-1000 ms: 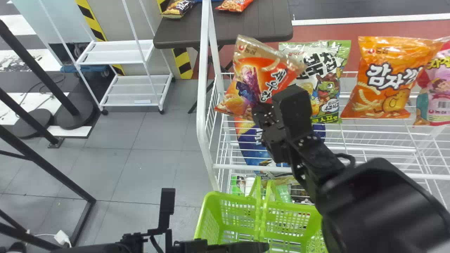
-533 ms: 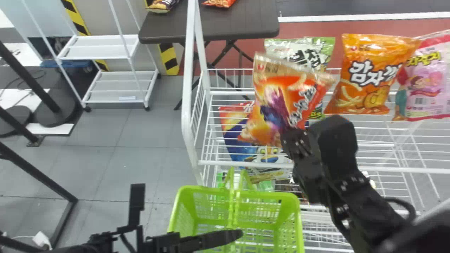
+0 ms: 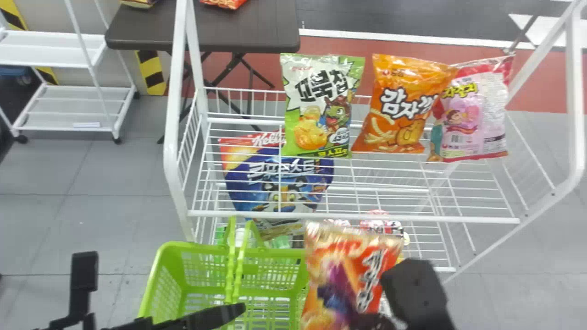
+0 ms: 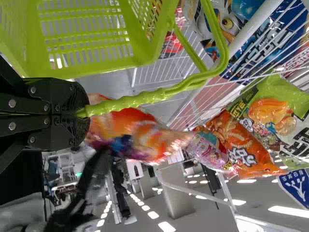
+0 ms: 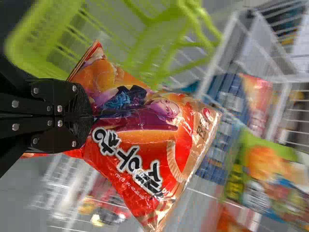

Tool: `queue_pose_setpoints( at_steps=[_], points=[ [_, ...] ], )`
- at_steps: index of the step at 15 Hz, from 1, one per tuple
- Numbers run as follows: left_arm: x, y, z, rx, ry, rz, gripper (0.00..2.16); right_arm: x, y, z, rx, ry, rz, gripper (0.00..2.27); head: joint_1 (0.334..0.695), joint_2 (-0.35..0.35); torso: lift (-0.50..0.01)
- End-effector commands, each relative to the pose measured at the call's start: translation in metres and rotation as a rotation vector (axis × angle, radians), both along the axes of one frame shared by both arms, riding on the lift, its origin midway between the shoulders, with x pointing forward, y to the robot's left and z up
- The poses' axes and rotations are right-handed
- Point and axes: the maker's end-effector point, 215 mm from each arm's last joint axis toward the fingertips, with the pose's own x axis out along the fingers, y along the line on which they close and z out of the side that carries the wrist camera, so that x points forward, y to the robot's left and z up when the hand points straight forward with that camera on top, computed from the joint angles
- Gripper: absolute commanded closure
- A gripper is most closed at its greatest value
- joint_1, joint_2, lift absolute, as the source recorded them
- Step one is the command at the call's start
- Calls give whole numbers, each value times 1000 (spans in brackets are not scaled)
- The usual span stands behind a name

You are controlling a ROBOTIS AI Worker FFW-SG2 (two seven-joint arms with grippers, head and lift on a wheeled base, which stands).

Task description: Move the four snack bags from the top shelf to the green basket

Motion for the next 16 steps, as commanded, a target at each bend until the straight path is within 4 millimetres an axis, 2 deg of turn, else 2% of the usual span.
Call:
queue_pose_setpoints(
  at_steps=[1, 5, 6, 7, 8, 9, 10, 11, 13, 14, 16],
  points=[
    [-2, -1, 1, -1, -1, 0, 1808, -24, 26, -21, 49, 90, 54, 1926, 695, -130, 0],
    [-16, -6, 12, -1, -5, -14, 1808, 8, 92, -38, 169, -4, 143, 1926, 695, -30, 0],
    [-22, -8, 16, -5, 7, -24, 1808, 7, 108, -45, 192, 16, 160, 1922, 695, 39, 0],
    [-23, -7, 19, -6, 4, -26, 1808, 5, 113, -51, 198, 53, 149, 1835, 695, 74, 0],
    [-26, -8, 21, -8, 5, -30, 1808, -17, 115, -68, 186, 174, 160, 1686, 695, 100, 0],
    [-26, -7, 23, -12, 5, -30, 1808, -29, 113, -78, 163, 238, 162, 1315, 695, 127, 0],
    [-28, -8, 26, -24, 9, -33, 1808, -32, 110, -81, 139, 244, 167, 647, 695, 149, 0],
    [-28, -8, 28, -31, 5, -33, 1808, -33, 105, -83, 117, 243, 163, 70, 695, 161, 0],
    [-27, -7, 31, -32, 0, -32, 1808, -23, 99, -72, 111, 184, 157, 2, 695, 148, 0],
    [-28, -7, 32, -34, 2, -33, 1808, -6, 99, -59, 121, 106, 153, 6, 695, 139, 0],
    [-29, -7, 32, -36, 6, -37, 1808, 43, 107, -23, 182, -114, 146, 46, 695, 124, 0]
  ],
)
